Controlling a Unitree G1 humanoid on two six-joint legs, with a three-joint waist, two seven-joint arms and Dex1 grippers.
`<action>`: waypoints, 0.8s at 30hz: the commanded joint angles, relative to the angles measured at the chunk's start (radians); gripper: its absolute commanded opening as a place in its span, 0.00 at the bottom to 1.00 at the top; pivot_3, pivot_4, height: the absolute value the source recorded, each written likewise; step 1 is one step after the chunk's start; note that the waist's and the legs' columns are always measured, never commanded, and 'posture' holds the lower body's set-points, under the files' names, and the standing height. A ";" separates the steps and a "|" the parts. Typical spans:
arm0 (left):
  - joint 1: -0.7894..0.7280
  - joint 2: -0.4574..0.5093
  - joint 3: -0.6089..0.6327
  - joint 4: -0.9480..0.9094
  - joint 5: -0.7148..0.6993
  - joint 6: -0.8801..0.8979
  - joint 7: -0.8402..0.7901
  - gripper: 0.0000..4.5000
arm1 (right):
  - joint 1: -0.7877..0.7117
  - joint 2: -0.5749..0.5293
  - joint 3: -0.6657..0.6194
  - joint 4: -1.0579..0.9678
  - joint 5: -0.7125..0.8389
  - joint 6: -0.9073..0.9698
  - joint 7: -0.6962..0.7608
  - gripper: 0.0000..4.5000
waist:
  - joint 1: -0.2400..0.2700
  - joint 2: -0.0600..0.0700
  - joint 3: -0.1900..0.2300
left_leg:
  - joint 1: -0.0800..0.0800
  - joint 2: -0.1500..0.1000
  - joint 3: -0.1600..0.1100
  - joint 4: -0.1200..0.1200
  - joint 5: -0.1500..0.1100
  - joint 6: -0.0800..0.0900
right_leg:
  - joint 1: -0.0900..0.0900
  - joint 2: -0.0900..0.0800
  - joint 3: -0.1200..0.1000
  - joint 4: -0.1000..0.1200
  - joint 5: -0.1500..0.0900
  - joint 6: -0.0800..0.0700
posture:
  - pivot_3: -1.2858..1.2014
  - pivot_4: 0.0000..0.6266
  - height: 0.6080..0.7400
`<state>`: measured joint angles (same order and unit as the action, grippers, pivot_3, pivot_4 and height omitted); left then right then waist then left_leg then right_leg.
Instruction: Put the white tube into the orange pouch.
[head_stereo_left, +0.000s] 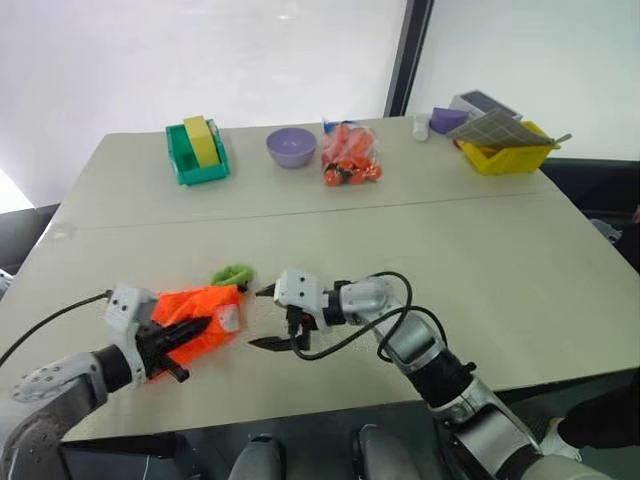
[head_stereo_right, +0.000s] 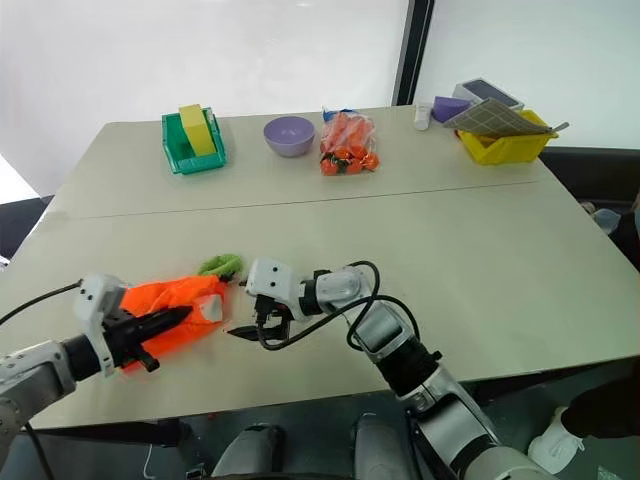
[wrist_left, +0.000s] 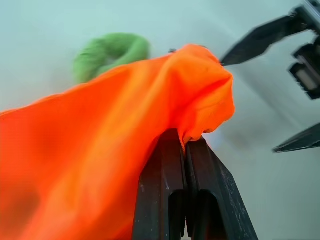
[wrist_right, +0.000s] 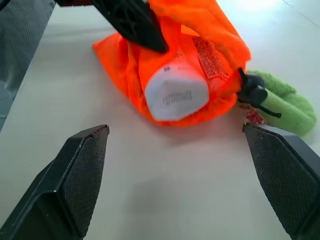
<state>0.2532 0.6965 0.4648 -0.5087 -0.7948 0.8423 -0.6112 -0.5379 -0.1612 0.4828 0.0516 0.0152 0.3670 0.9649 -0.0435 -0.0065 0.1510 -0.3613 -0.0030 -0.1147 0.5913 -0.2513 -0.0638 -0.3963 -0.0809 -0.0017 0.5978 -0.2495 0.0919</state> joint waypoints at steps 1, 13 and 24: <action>0.002 -0.010 0.088 0.046 -0.040 -0.019 -0.016 0.00 | 0.012 0.002 -0.020 -0.039 0.021 0.025 -0.030 0.99 | 0.000 0.000 0.000 | 0.000 0.000 0.000 0.000 0.000 0.000 | 0.000 0.000 0.000 0.000 0.000 0.000 | 0.52 0.24 1.00; 0.022 -0.066 0.122 0.070 -0.172 0.031 -0.004 0.00 | -0.011 0.065 0.041 -0.022 0.002 0.085 -0.107 0.00 | 0.000 0.000 0.000 | -0.001 0.000 0.000 0.000 0.000 0.000 | -0.001 0.000 0.000 0.000 0.000 0.000 | 0.52 0.24 1.00; 0.010 -0.043 0.075 0.070 -0.191 0.048 -0.010 0.00 | -0.163 0.304 0.113 0.239 -0.057 0.025 -0.211 0.00 | -0.002 -0.001 0.000 | -0.001 0.000 -0.001 0.000 0.000 0.000 | -0.002 0.000 0.000 0.000 0.000 0.000 | 0.52 0.24 1.00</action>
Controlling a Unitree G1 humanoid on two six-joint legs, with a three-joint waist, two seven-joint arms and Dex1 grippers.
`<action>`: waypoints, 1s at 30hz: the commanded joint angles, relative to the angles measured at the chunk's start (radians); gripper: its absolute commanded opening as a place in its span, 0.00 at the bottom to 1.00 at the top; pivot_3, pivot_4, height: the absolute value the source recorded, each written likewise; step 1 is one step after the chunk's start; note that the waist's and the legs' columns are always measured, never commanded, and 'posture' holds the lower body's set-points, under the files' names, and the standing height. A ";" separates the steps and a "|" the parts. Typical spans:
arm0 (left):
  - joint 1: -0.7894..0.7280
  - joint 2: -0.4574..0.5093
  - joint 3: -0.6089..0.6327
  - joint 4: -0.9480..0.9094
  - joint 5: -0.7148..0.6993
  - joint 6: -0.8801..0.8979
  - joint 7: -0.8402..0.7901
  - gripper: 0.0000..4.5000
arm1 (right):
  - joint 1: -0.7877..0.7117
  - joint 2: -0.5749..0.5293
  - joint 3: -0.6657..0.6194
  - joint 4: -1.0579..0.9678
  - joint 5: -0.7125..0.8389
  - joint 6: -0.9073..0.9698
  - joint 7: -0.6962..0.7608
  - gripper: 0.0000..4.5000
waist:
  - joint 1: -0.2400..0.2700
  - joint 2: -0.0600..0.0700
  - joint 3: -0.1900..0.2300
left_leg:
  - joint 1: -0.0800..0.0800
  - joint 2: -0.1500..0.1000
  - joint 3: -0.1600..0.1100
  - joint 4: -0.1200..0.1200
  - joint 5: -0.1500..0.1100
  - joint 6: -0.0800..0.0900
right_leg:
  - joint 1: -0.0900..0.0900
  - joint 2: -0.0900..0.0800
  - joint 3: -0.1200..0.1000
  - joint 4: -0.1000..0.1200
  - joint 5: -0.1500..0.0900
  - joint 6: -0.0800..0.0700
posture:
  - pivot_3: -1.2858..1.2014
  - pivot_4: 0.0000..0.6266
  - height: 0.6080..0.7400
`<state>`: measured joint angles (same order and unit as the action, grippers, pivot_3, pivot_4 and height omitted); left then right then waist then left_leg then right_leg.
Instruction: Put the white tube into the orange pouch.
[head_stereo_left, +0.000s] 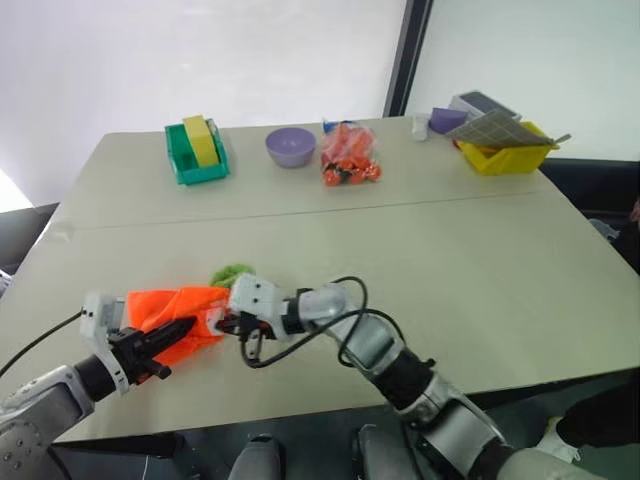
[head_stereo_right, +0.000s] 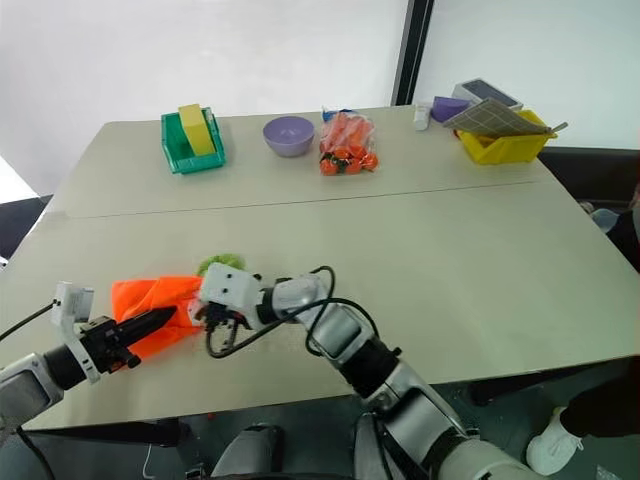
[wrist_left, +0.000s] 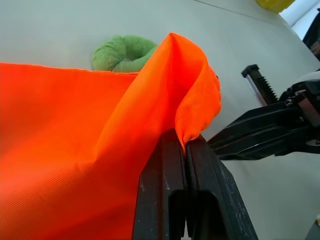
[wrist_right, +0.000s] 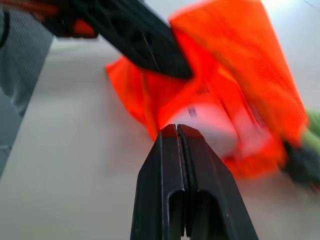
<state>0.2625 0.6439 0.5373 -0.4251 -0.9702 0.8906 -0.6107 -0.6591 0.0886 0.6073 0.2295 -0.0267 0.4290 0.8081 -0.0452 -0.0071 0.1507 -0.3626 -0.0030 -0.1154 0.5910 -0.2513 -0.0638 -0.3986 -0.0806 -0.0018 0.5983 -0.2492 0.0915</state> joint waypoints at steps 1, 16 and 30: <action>0.004 0.009 0.003 -0.018 -0.018 -0.001 -0.009 0.00 | -0.055 0.071 -0.017 0.095 -0.026 -0.048 -0.081 0.00 | 0.001 0.000 0.000 | 0.000 0.000 0.000 0.000 0.000 0.000 | 0.000 0.000 0.000 0.000 0.000 0.000 | 0.52 0.24 1.00; 0.041 0.021 0.014 -0.019 -0.001 -0.038 -0.022 0.00 | 0.048 -0.161 -0.020 -0.225 0.018 0.028 0.043 0.00 | 0.000 -0.001 -0.001 | -0.006 0.000 -0.001 0.000 0.000 0.000 | -0.006 0.001 0.000 0.000 0.001 -0.001 | 0.52 0.24 1.00; 0.038 0.058 -0.067 -0.031 0.073 -0.063 -0.064 0.00 | -0.045 0.062 -0.021 0.093 -0.053 -0.118 -0.114 0.00 | 0.001 -0.002 -0.001 | -0.008 0.000 -0.001 0.000 0.001 -0.001 | -0.007 0.001 0.000 0.000 0.002 -0.002 | 0.52 0.24 1.00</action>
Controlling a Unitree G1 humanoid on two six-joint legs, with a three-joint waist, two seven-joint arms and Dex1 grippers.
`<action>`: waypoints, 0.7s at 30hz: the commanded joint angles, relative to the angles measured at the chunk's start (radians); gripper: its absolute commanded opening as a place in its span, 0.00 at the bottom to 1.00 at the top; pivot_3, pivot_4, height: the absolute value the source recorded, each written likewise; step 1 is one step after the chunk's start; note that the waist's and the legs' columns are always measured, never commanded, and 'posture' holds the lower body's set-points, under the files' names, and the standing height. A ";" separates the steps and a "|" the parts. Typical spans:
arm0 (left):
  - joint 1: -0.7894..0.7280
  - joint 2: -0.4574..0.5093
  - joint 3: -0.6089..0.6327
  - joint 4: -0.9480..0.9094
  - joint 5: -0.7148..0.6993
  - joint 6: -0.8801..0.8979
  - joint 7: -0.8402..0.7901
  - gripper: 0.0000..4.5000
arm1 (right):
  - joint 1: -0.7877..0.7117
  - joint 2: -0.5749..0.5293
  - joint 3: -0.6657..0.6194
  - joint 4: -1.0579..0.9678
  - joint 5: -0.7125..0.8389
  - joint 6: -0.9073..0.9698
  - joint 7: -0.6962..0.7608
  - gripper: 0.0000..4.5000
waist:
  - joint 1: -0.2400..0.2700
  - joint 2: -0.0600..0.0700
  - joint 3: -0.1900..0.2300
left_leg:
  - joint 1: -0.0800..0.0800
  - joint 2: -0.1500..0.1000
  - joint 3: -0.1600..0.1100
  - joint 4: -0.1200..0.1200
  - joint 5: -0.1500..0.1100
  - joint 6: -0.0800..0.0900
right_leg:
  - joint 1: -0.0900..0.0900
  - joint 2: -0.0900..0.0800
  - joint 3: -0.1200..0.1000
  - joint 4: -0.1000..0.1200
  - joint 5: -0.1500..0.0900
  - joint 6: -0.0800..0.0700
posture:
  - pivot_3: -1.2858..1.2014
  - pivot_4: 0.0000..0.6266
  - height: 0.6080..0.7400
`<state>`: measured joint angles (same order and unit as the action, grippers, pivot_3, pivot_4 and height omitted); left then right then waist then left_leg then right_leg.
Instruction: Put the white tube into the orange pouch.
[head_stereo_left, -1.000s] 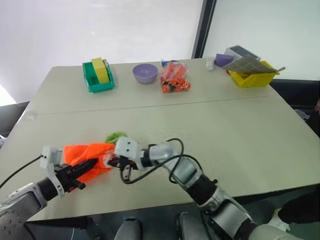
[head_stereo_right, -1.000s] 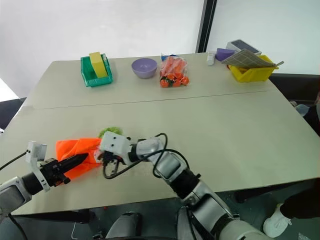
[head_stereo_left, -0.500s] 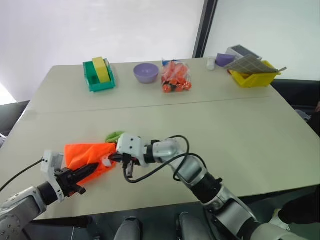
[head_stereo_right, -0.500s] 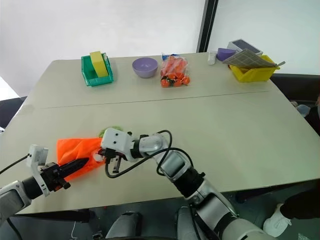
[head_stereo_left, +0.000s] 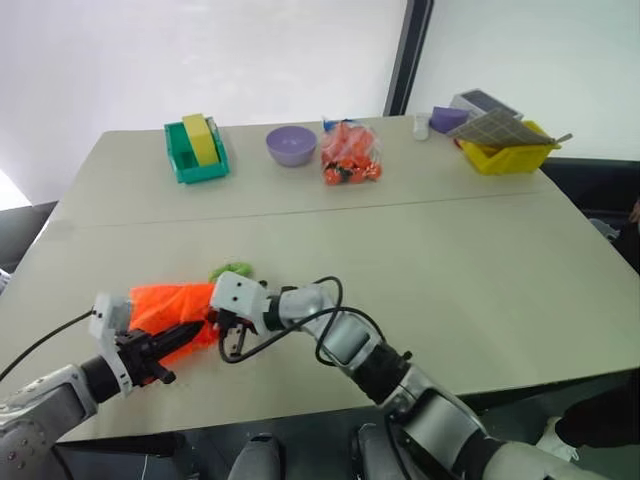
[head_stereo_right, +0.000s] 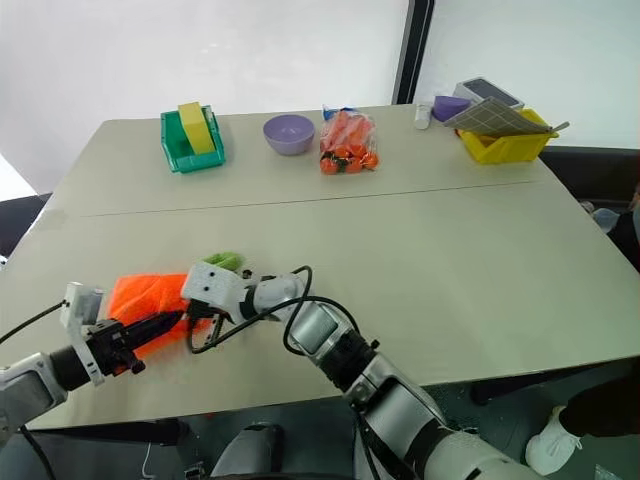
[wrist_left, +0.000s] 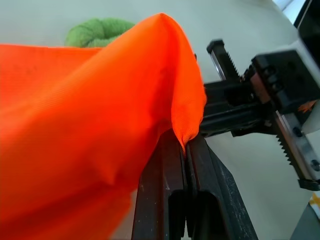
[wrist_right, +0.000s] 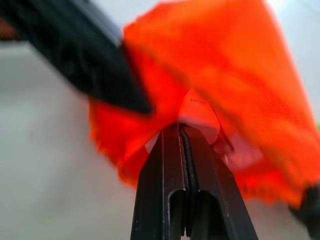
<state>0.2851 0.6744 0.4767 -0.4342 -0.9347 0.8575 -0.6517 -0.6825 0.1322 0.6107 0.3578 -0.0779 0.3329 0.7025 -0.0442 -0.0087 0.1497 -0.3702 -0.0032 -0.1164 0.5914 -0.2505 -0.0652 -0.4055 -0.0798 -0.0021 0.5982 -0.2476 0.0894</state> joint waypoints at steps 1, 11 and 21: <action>0.030 0.040 -0.012 -0.022 0.063 -0.042 -0.035 0.00 | -0.012 -0.001 -0.028 -0.066 0.003 -0.015 0.003 0.00 | -0.001 0.000 0.000 | 0.000 0.000 0.000 0.000 0.000 0.000 | 0.000 0.000 0.000 0.000 0.000 0.000 | 0.52 0.24 1.00; 0.147 0.196 -0.005 0.173 0.360 -0.265 -0.183 0.00 | 0.080 -0.259 -0.115 -0.356 0.083 0.068 0.137 0.00 | -0.004 0.000 0.000 | -0.001 0.000 0.000 0.000 0.000 -0.001 | -0.002 0.000 0.000 0.000 0.000 0.000 | 0.52 0.24 1.00; 0.087 0.148 0.005 0.125 0.277 -0.254 -0.246 0.20 | -0.065 -0.091 -0.216 -0.039 0.078 0.080 -0.030 0.52 | -0.001 0.000 0.000 | -0.001 0.000 0.000 -0.001 0.001 -0.001 | -0.002 0.000 0.000 0.000 0.001 -0.001 | 0.52 0.24 1.00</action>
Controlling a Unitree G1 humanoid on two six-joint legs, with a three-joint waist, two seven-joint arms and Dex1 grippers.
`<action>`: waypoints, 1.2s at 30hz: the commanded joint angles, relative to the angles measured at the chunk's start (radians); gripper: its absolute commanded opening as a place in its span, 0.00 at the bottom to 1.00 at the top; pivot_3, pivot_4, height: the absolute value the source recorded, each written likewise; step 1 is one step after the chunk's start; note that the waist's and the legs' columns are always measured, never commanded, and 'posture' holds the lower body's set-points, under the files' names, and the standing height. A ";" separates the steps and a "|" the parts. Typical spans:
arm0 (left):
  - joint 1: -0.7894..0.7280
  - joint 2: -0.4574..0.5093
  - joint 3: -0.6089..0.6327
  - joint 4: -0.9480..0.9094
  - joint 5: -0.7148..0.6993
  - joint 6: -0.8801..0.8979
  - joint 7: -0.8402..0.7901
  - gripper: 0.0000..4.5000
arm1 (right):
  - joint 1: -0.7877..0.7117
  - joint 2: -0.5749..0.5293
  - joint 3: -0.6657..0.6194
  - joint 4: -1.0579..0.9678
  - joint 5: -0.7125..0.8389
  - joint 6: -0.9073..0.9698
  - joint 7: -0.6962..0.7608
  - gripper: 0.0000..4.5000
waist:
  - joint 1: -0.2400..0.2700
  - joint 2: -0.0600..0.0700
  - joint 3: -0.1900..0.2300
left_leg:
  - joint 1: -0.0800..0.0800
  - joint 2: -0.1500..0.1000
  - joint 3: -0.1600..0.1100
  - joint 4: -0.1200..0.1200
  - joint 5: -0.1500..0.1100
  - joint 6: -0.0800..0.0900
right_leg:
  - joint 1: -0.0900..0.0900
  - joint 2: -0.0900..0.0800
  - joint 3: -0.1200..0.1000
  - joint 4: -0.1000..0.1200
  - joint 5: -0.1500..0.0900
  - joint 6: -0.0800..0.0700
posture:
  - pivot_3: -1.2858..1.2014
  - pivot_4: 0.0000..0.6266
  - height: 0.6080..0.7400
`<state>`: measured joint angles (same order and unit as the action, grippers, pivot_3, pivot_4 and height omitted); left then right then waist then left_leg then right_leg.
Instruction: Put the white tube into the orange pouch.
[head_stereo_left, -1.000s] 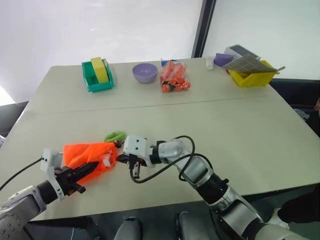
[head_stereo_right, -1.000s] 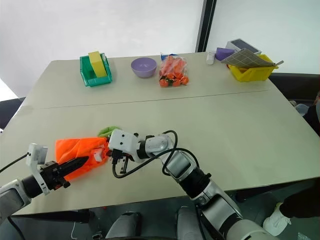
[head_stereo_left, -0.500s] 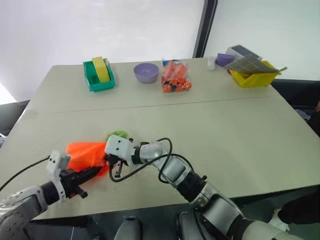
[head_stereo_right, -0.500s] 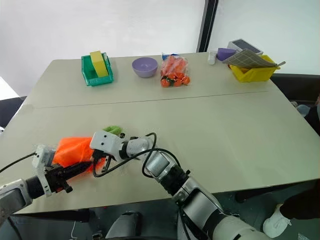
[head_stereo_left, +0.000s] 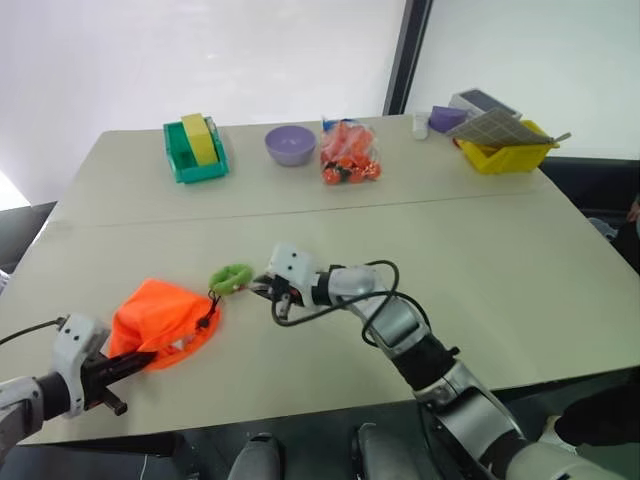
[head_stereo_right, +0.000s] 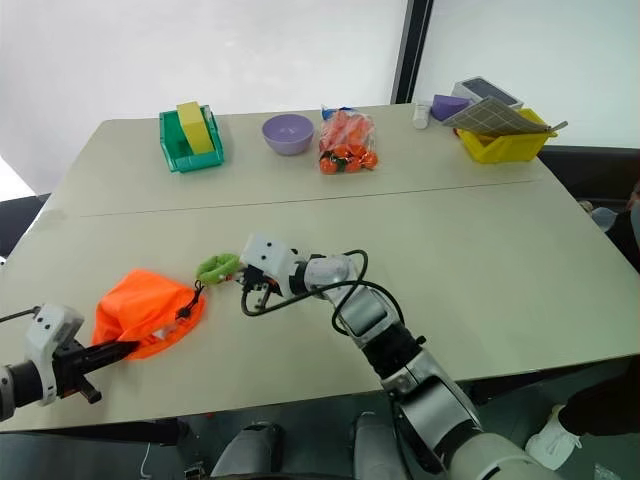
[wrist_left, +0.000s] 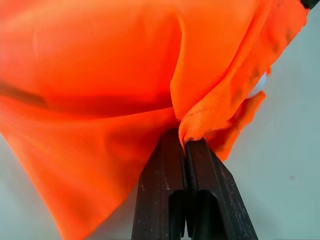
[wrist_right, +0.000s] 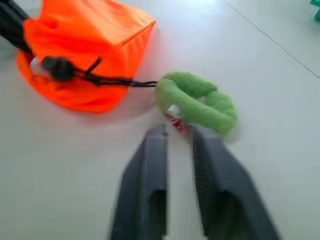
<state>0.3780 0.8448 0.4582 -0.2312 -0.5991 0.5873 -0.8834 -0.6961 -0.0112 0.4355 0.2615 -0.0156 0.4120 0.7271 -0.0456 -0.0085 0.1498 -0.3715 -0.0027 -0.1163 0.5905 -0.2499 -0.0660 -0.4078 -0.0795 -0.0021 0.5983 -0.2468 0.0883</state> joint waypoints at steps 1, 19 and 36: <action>-0.009 -0.033 0.020 -0.092 -0.056 0.014 -0.004 0.27 | -0.065 0.071 -0.053 0.084 0.015 0.004 -0.074 0.61 | 0.000 0.000 0.000 | 0.000 0.000 0.000 0.000 0.000 0.000 | 0.000 0.000 0.000 0.000 0.000 0.000 | 0.52 0.24 1.00; 0.047 -0.125 0.035 -0.221 -0.030 -0.093 0.004 0.59 | -0.166 0.219 -0.134 0.418 0.030 0.002 -0.228 0.20 | -0.006 0.000 0.000 | 0.000 0.000 0.000 0.000 0.000 0.000 | 0.003 0.000 0.000 0.001 0.000 0.000 | 0.52 0.24 1.00; 0.105 -0.151 0.053 -0.215 -0.004 -0.170 -0.024 0.59 | -0.146 0.233 -0.153 0.325 0.059 0.017 -0.247 0.64 | -0.022 0.000 0.000 | 0.000 0.000 0.000 0.000 0.000 0.000 | 0.002 0.001 0.000 0.002 0.000 0.000 | 0.52 0.24 1.00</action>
<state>0.4810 0.6991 0.4937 -0.4292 -0.5978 0.4435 -0.9010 -0.8113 0.1370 0.2947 0.5751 0.0260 0.4361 0.4969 -0.0672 -0.0083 0.1498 -0.3713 -0.0027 -0.1165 0.5909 -0.2495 -0.0659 -0.4055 -0.0790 -0.0021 0.6003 -0.2465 0.0880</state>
